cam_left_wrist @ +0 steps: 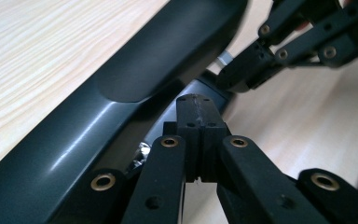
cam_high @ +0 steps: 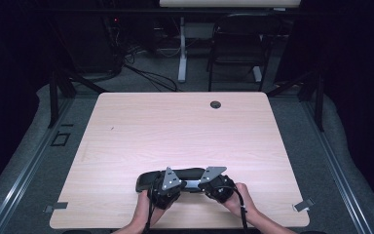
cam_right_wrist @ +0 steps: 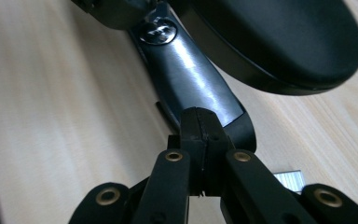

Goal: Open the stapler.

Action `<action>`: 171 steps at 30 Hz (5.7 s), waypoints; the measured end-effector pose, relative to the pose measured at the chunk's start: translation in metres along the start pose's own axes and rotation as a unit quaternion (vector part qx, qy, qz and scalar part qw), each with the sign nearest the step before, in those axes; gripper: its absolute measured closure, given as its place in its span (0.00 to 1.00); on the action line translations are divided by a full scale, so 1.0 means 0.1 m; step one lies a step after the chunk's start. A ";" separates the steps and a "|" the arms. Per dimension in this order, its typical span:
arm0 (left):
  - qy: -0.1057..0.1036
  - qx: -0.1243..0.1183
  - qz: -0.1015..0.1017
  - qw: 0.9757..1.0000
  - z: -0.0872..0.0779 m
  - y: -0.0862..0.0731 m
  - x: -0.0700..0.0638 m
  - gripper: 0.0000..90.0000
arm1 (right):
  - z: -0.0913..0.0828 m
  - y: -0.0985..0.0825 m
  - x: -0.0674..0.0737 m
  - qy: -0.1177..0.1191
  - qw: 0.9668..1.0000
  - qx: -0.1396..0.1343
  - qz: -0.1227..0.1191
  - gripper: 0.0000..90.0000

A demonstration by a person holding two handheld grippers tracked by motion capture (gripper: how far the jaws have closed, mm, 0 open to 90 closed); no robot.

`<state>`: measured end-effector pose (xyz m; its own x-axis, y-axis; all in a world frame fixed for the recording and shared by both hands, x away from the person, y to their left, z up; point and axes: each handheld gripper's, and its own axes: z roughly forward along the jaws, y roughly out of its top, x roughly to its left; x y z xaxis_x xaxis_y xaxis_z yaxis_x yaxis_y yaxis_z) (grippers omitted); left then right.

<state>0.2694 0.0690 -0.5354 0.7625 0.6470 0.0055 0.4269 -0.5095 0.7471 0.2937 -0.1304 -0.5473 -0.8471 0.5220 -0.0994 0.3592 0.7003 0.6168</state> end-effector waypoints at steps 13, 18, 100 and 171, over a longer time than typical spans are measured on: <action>0.043 -0.036 0.006 0.998 0.13 -0.10 -0.19 1.00 | 0.13 -0.04 0.02 -0.023 0.999 -0.023 0.032 0.99; 0.058 -0.052 -0.002 0.997 0.13 -0.11 -0.19 1.00 | 0.14 -0.03 0.06 -0.037 0.999 -0.024 0.027 1.00; 0.087 -0.135 0.013 0.987 0.01 0.00 -0.15 1.00 | 0.14 0.00 0.01 -0.022 1.000 -0.012 0.015 1.00; 0.098 -0.233 -0.052 0.966 -0.66 0.17 0.15 1.00 | 0.15 0.03 0.03 -0.026 1.000 -0.006 0.008 1.00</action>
<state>0.2557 0.1073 -0.4783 0.6010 0.7993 0.0063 0.1960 -0.1550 0.9683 0.2980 -0.1198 -0.5572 -0.8197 0.5582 -0.1284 0.3686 0.6857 0.6276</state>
